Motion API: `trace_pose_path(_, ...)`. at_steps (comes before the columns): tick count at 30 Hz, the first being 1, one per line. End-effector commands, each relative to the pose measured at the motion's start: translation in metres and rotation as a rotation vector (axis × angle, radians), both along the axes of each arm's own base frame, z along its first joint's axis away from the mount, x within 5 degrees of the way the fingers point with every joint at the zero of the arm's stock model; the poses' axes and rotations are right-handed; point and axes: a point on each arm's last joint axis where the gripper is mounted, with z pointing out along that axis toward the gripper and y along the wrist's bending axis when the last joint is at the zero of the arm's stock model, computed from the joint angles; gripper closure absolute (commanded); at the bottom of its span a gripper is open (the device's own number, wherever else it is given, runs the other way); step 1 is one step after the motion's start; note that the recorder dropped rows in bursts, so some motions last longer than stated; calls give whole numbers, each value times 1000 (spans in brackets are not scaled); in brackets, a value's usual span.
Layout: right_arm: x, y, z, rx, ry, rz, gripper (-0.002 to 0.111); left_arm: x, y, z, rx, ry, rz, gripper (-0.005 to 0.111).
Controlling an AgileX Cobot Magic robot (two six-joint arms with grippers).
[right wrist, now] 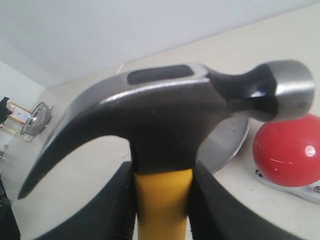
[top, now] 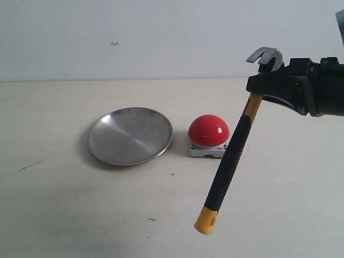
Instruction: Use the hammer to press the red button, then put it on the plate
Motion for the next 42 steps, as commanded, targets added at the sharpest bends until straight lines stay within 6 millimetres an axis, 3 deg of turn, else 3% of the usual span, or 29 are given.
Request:
trace_pose_path(1, -1, 2, 15, 63, -44, 0, 108, -1, -1, 1, -80, -3, -20, 107)
trace_pose_path(8, -1, 17, 12, 34, -27, 27, 108, 1, -2, 3, -217, 10, -49, 107)
trace_pose_path(13, 0, 32, 7, -22, -5, 28, 108, 9, -6, -2, -167, 83, -57, 107)
trace_pose_path(24, 3, 31, 13, -58, -9, -32, 108, 17, -22, 1, -113, 66, -216, 107)
trace_pose_path(30, 0, 15, 29, -199, -75, -211, 108, 19, -24, -3, -78, 104, -229, 107)
trace_pose_path(42, 0, 24, 57, -126, -174, -125, 108, 19, -26, -6, -35, 116, -255, 107)
